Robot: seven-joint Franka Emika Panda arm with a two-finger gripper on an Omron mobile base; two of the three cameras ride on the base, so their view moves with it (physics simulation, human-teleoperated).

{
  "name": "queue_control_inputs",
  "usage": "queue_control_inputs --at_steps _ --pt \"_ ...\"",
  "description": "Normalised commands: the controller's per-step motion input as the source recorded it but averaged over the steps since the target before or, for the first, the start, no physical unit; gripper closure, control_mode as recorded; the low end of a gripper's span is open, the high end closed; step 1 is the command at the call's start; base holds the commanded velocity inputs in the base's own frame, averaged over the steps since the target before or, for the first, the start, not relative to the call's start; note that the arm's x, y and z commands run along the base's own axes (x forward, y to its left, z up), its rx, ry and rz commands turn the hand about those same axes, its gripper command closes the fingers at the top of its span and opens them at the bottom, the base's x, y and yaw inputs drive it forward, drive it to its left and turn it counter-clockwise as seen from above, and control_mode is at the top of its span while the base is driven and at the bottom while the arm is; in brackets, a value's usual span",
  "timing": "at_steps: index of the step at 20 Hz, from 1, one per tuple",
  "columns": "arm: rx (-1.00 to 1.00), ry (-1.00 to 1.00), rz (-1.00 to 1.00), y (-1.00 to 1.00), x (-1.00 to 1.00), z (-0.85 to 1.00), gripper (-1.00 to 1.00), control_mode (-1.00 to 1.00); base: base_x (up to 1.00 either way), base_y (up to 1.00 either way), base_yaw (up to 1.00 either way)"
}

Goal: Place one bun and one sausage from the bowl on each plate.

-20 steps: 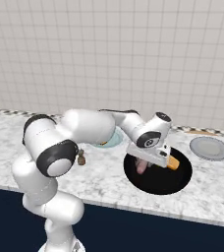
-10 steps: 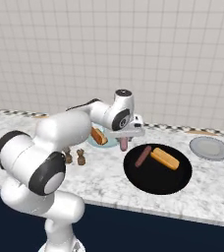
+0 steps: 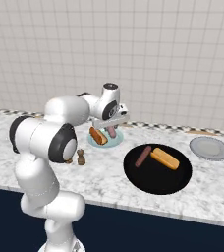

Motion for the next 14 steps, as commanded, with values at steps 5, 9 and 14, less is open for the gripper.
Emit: queue_control_inputs --at_steps 5,9,14 --pt "0.02 0.03 0.15 0.09 0.57 -0.17 1.00 -1.00 0.00 0.00 0.00" --pt "0.00 0.00 0.05 0.35 0.08 -0.46 1.00 -1.00 0.00 0.00 0.00" --pt "0.00 -0.01 0.10 0.02 0.33 -0.42 1.00 -1.00 0.00 0.00 0.00"
